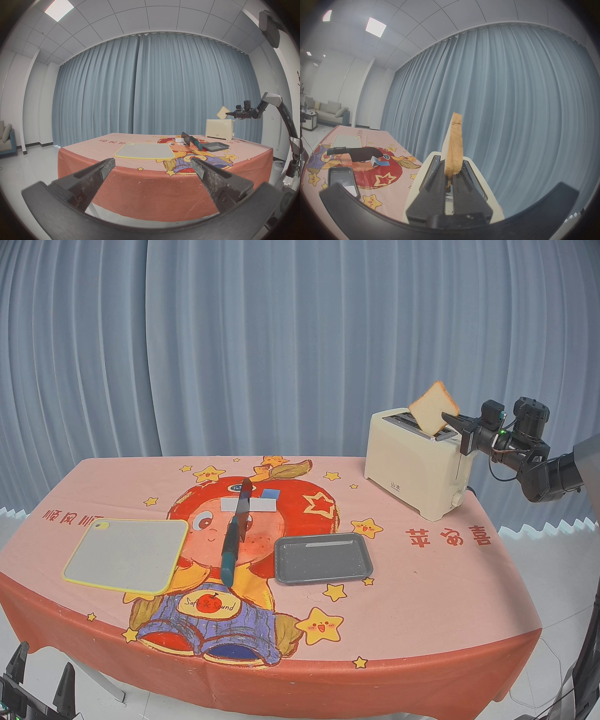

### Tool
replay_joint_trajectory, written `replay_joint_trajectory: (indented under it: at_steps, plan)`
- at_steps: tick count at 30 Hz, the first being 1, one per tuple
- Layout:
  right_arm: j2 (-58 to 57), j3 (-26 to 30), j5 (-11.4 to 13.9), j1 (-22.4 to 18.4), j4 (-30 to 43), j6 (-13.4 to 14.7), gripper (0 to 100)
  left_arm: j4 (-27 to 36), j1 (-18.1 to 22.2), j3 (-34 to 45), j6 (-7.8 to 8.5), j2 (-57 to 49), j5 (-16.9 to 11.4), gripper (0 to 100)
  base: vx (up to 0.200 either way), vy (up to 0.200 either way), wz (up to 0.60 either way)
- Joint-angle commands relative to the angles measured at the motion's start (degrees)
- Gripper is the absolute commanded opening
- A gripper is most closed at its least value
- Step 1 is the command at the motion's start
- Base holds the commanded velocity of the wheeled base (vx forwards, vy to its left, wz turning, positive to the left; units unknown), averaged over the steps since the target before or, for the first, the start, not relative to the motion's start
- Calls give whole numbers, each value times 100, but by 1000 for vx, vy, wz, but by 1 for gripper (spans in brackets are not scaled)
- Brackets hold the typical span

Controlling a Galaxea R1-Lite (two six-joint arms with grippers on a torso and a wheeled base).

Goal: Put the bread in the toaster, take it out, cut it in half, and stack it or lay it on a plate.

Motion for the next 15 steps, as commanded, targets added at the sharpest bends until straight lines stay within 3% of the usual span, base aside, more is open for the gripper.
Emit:
replay_joint_trajectory:
  at_steps: [1, 15]
  plan:
    - [0, 46, 3, 4, 4, -8, 0, -2, 1, 101, -6, 9, 1, 100, 0, 0, 0]
    - [0, 108, 3, 75, -5, -25, 0, -2, 1, 101, -6, 9, 1, 100, 0, 0, 0]
